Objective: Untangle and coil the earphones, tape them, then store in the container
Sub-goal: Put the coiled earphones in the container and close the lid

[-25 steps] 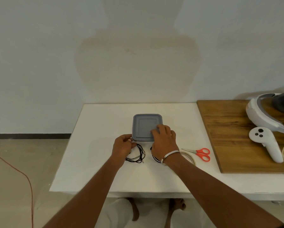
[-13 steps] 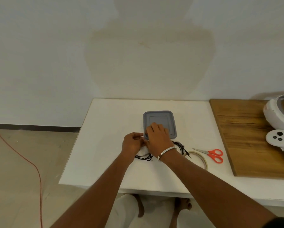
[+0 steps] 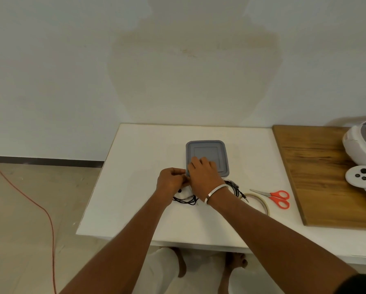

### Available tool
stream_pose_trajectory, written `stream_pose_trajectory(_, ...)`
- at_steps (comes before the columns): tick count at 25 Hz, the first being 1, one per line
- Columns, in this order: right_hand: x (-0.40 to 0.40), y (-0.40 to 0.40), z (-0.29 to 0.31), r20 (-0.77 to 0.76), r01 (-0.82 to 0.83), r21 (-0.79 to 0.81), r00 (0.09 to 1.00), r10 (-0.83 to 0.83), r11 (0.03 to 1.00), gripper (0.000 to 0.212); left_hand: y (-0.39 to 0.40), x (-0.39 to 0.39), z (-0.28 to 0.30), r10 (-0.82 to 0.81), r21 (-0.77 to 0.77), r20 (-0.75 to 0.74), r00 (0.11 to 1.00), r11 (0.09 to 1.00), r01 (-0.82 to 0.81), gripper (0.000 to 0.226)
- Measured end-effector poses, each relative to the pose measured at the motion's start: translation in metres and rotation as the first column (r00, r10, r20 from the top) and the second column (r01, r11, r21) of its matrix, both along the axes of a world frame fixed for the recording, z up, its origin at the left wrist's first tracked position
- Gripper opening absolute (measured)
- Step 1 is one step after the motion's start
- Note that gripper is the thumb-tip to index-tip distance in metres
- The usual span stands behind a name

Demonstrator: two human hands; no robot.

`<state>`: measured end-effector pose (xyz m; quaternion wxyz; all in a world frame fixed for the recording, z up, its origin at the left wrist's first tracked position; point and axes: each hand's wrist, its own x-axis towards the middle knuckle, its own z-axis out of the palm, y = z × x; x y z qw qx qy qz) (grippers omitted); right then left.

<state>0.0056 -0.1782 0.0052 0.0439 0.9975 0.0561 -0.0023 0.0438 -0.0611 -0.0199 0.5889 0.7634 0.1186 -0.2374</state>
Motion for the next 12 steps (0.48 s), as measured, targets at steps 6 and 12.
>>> stream_pose_trajectory(6, 0.002, -0.008, 0.003, 0.154, -0.034, 0.129, 0.988, 0.014, 0.991, 0.022, 0.000, -0.001, 0.004, 0.007, -0.002, 0.024, 1.000, 1.000, -0.007, 0.013)
stream_pose_trajectory(12, -0.002, -0.036, 0.028, 0.388, -0.106, 0.553, 0.911, -0.142, 0.827, 0.020, -0.001, -0.002, 0.009, 0.030, -0.015, 0.039, 0.999, 0.999, -0.029, 0.008)
